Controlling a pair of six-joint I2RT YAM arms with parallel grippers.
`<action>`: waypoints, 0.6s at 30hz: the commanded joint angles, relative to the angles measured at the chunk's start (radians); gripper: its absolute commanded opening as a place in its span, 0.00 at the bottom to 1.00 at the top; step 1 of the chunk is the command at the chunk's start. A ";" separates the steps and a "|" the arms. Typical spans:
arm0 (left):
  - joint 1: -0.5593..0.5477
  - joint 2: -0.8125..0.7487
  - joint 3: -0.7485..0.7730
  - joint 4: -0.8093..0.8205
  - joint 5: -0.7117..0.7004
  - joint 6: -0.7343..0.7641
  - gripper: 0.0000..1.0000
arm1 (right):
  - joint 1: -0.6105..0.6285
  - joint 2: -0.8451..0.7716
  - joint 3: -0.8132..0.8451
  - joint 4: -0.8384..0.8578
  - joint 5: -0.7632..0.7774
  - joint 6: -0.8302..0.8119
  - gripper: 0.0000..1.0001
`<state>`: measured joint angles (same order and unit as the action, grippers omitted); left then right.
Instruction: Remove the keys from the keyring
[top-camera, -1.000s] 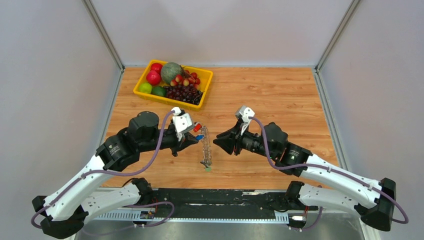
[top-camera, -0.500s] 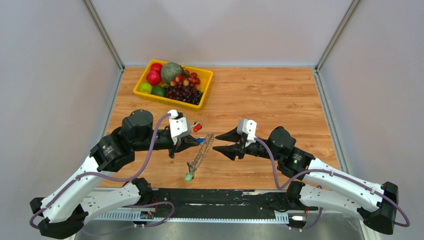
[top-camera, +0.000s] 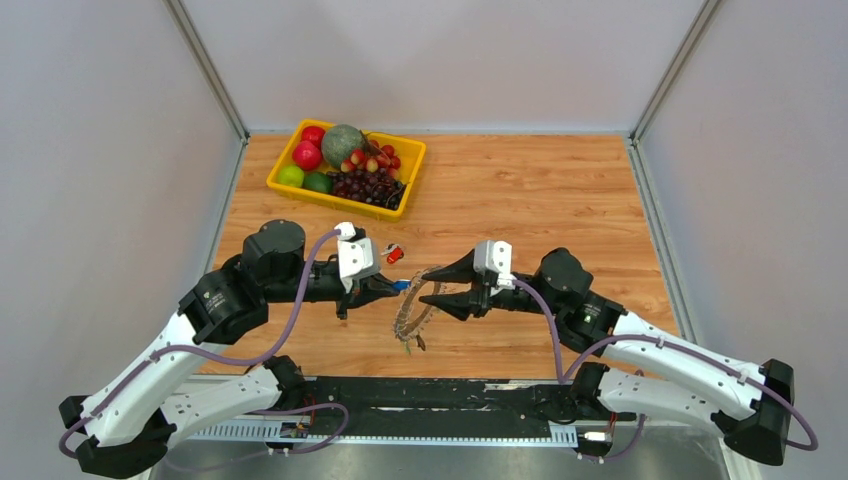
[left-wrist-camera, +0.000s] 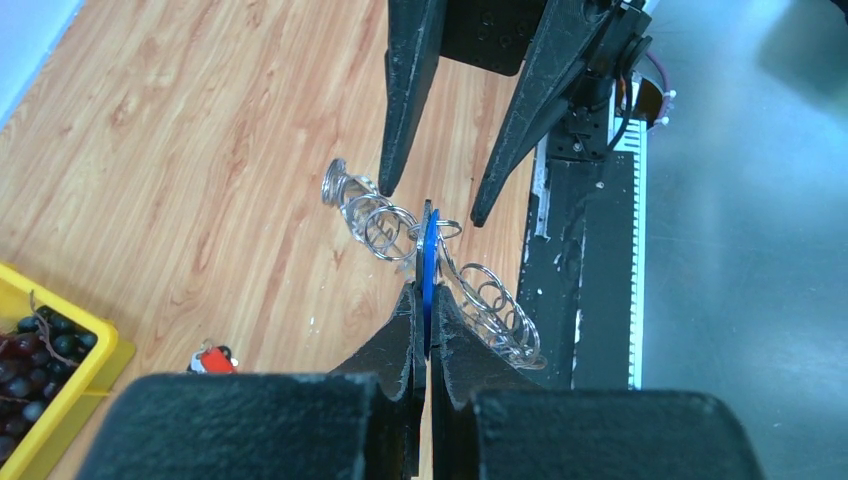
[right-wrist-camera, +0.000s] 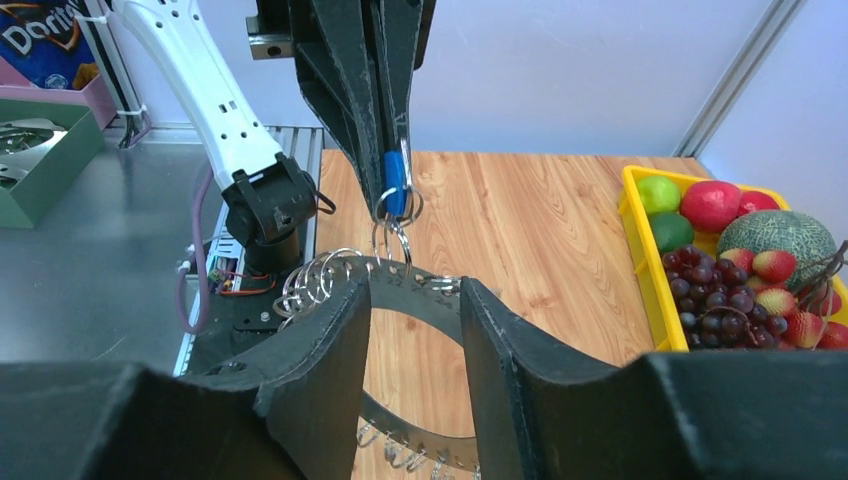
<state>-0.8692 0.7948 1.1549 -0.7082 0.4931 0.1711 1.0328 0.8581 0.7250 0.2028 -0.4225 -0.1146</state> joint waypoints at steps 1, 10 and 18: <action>-0.002 -0.013 0.057 0.053 0.036 0.026 0.00 | -0.001 0.026 0.070 0.053 -0.050 0.000 0.43; -0.001 -0.016 0.055 0.053 0.032 0.027 0.00 | 0.000 0.077 0.102 0.064 -0.105 0.013 0.36; -0.002 -0.022 0.052 0.050 0.028 0.028 0.00 | 0.000 0.089 0.095 0.075 -0.137 0.025 0.31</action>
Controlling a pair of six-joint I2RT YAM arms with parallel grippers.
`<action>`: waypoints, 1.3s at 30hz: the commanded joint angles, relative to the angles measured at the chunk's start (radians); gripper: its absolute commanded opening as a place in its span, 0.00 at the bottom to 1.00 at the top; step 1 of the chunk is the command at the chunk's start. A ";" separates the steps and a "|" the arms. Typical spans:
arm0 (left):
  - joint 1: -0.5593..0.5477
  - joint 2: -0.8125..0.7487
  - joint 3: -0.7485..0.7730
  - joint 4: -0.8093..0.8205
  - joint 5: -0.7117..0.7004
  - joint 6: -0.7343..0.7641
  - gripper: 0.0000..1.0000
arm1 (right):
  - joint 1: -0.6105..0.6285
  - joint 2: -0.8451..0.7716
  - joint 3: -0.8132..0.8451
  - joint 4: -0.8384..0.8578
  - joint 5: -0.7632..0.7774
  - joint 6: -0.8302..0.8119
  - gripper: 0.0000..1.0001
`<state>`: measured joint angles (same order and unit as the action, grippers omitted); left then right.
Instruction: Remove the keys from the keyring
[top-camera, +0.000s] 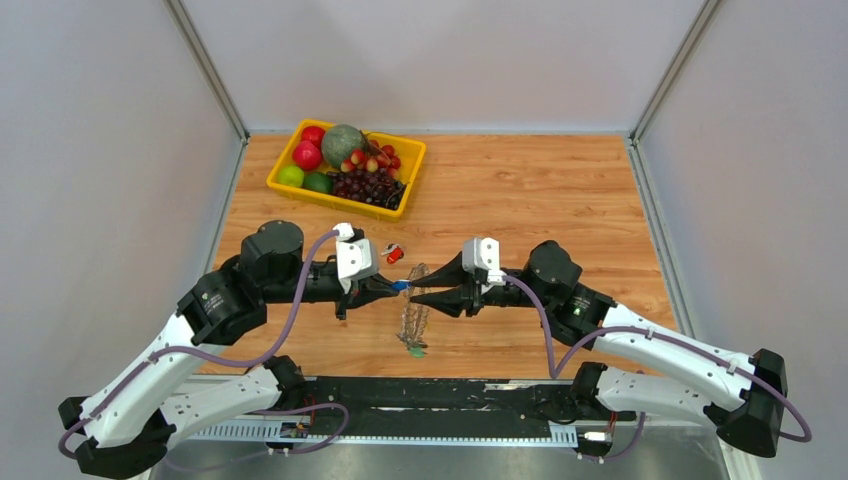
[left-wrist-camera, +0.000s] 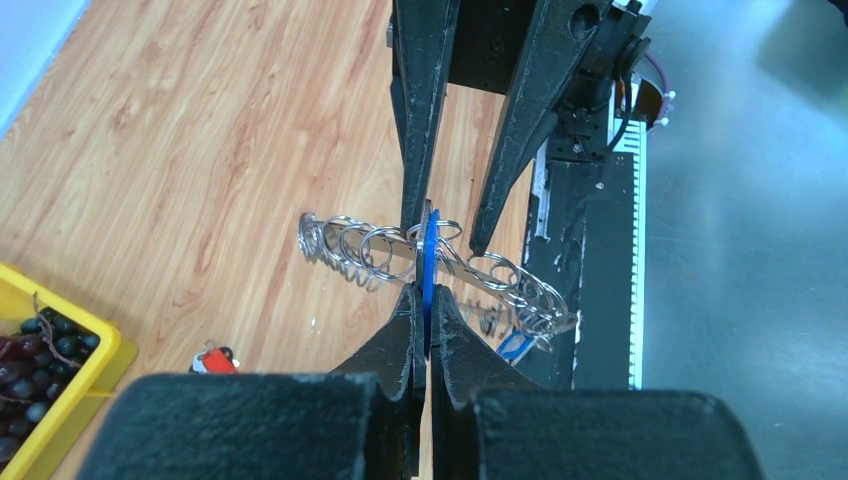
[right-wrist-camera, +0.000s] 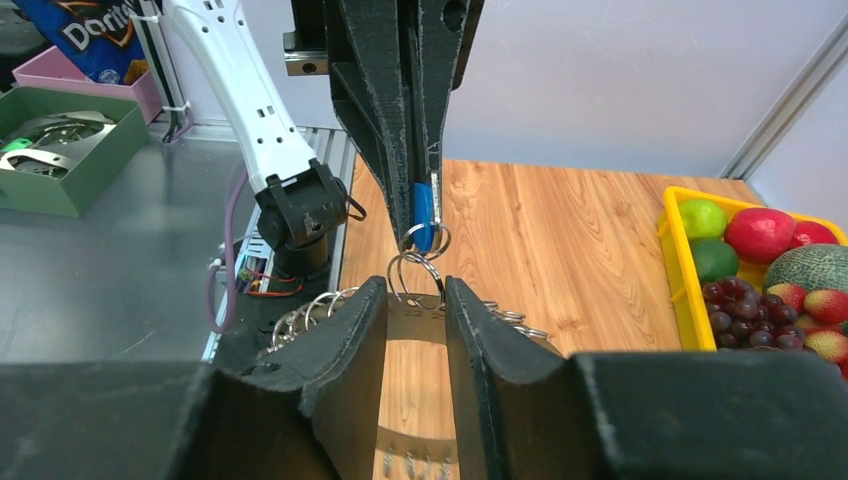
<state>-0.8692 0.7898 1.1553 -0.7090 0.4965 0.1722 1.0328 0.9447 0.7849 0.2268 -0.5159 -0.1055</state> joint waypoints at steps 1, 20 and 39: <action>-0.002 -0.017 0.052 0.051 0.025 0.027 0.00 | 0.000 0.004 0.036 0.052 -0.050 0.017 0.31; -0.002 -0.037 0.040 0.049 -0.010 0.027 0.00 | 0.000 -0.023 0.026 0.057 0.021 0.085 0.00; -0.001 -0.049 -0.035 0.071 -0.017 0.016 0.00 | 0.000 -0.047 -0.007 0.179 0.150 0.286 0.00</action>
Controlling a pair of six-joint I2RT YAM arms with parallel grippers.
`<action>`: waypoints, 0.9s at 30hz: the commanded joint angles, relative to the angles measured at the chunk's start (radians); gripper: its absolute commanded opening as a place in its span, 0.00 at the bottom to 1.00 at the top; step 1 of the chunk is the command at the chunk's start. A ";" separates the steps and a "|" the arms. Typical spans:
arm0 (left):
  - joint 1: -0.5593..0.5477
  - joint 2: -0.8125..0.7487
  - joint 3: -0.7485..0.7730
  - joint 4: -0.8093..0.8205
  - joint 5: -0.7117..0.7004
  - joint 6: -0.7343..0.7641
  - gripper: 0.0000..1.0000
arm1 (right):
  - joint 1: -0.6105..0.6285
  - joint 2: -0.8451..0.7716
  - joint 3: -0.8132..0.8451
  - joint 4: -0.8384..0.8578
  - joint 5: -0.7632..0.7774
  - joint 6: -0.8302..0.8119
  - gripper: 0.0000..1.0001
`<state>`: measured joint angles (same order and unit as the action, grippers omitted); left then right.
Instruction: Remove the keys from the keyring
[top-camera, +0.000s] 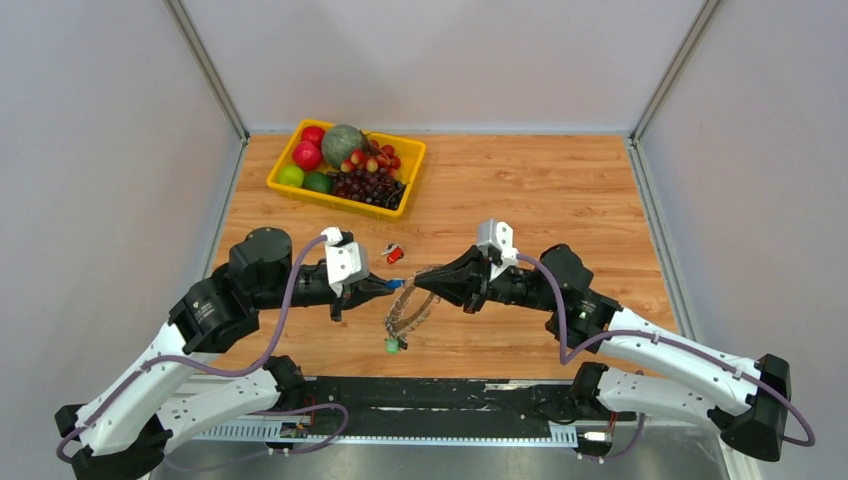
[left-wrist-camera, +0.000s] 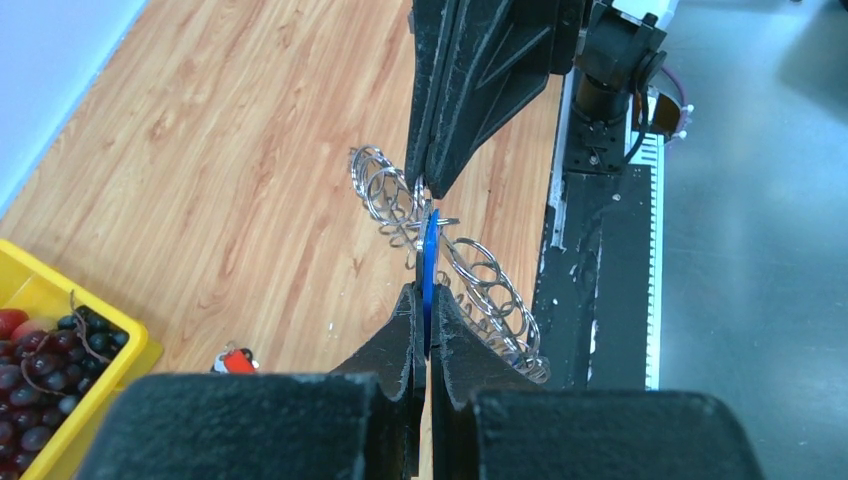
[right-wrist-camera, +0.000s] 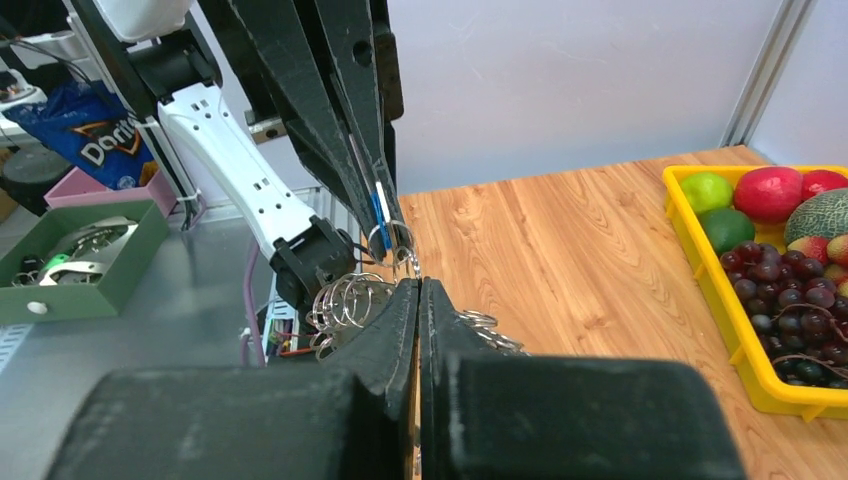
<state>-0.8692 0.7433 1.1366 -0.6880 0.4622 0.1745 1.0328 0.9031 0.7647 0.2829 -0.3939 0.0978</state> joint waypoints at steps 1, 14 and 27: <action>-0.001 0.000 -0.022 0.053 0.020 0.013 0.00 | 0.001 -0.001 0.019 0.122 0.032 0.094 0.00; -0.002 0.015 -0.068 0.042 0.002 0.028 0.00 | -0.001 0.047 0.075 0.095 0.101 0.237 0.00; -0.001 0.007 -0.009 -0.008 -0.090 0.027 0.00 | -0.001 0.008 0.014 0.027 0.163 0.220 0.00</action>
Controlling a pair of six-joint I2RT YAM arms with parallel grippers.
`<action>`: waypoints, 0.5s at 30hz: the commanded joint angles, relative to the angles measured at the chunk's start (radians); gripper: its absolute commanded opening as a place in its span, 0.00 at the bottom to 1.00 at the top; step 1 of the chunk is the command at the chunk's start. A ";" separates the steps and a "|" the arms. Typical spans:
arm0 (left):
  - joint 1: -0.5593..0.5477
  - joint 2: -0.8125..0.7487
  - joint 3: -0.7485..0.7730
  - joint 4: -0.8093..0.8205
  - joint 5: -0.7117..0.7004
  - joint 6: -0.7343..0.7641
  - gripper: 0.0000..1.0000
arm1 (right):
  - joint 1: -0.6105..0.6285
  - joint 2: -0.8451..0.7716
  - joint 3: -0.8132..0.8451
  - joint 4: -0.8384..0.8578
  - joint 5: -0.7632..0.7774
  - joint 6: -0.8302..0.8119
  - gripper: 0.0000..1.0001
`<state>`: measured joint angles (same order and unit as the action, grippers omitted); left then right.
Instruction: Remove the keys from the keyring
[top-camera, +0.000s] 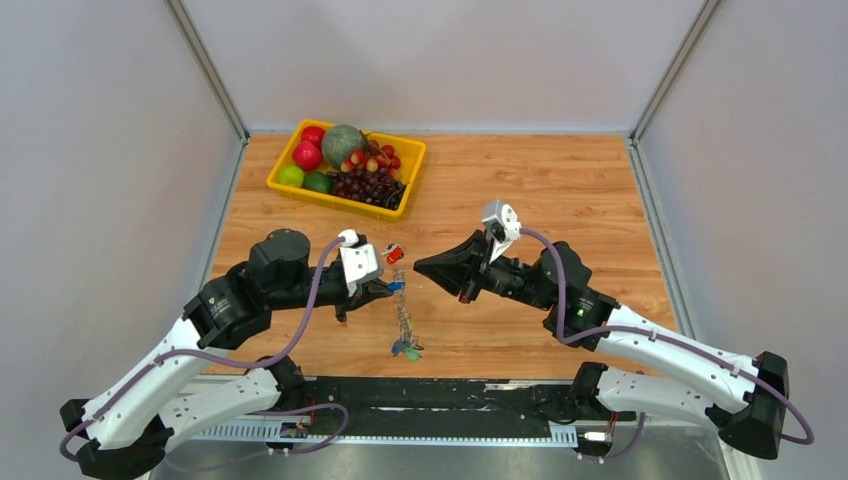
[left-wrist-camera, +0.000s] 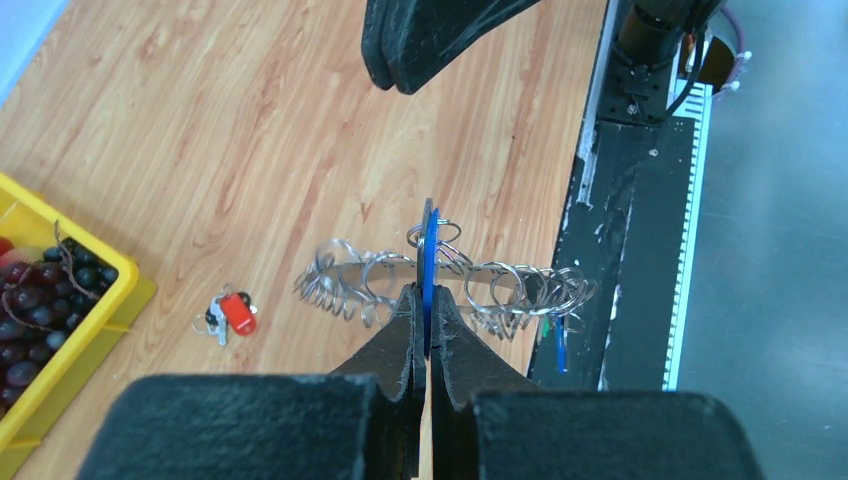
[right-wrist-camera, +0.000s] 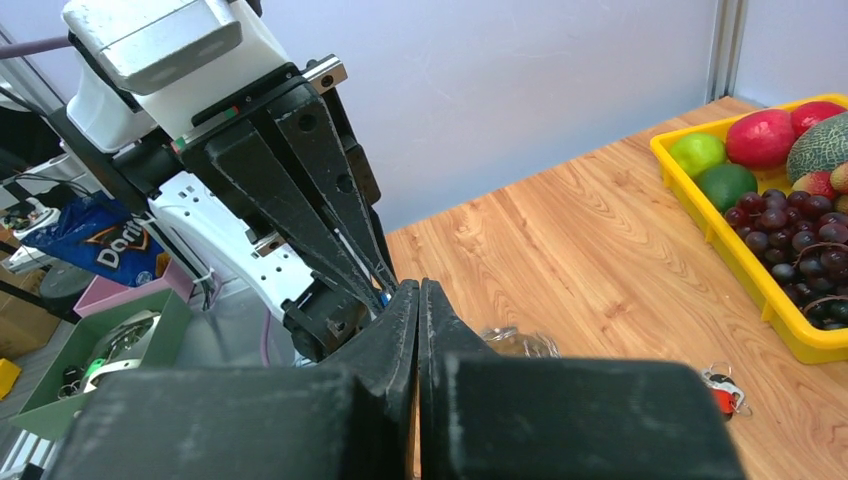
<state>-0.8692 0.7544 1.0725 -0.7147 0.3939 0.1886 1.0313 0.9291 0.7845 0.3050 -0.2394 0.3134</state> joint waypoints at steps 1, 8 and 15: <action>-0.002 -0.001 0.061 0.014 -0.017 0.016 0.00 | 0.000 -0.021 -0.015 0.001 -0.001 -0.006 0.00; -0.002 -0.003 0.098 0.004 0.038 0.049 0.00 | 0.001 -0.056 -0.053 -0.040 -0.086 -0.202 0.35; -0.001 -0.003 0.116 0.005 0.102 0.071 0.00 | 0.000 -0.067 -0.066 -0.079 -0.130 -0.463 0.47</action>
<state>-0.8692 0.7620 1.1370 -0.7498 0.4328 0.2234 1.0309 0.8806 0.7311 0.2321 -0.3256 0.0349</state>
